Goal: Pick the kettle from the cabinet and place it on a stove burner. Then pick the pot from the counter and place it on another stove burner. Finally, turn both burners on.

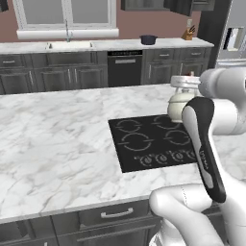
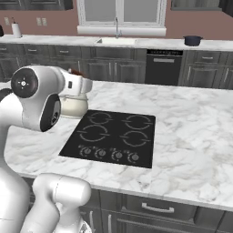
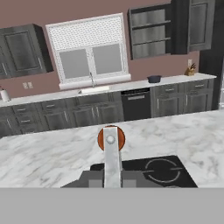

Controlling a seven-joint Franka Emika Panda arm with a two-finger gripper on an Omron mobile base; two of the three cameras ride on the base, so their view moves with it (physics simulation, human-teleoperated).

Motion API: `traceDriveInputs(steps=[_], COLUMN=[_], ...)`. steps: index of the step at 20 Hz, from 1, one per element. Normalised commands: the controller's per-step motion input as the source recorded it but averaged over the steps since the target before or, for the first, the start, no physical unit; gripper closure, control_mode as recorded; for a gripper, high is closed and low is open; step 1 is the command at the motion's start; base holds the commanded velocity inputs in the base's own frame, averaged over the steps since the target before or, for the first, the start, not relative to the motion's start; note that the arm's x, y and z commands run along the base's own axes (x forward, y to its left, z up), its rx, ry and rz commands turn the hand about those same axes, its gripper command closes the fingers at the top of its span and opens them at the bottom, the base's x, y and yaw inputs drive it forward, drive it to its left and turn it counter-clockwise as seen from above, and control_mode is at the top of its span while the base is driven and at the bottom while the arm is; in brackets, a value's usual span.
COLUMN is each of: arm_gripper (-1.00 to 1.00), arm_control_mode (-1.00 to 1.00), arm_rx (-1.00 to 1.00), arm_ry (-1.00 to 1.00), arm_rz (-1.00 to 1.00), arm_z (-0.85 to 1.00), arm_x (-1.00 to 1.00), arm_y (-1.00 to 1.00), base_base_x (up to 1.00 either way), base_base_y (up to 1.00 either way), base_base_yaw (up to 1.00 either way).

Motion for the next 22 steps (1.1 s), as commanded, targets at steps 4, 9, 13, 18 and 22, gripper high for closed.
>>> traceDriveInputs(steps=[4, 9, 13, 18, 22], arm_gripper=[1.00, 1.00, 1.00, 1.00, 1.00], arm_control_mode=[-1.00, -1.00, -1.00, -1.00, -1.00], arm_rx=[-0.02, -0.02, 0.00, 0.00, -0.01], arm_ry=[0.00, 0.00, 0.00, 0.02, 0.02], arm_rz=[0.10, 0.10, 0.11, 0.08, 0.01], arm_z=[-0.15, -0.20, -0.20, -0.13, -0.07], arm_x=[0.00, 0.14, 0.22, 0.20, 0.40], arm_y=[0.00, 0.00, 0.03, 0.04, 0.00], base_base_x=[0.00, 0.00, 0.00, 0.00, 0.00], base_base_y=[0.00, 0.00, 0.00, 0.00, 0.00], base_base_yaw=[0.00, 0.00, 0.00, 0.00, 0.00])
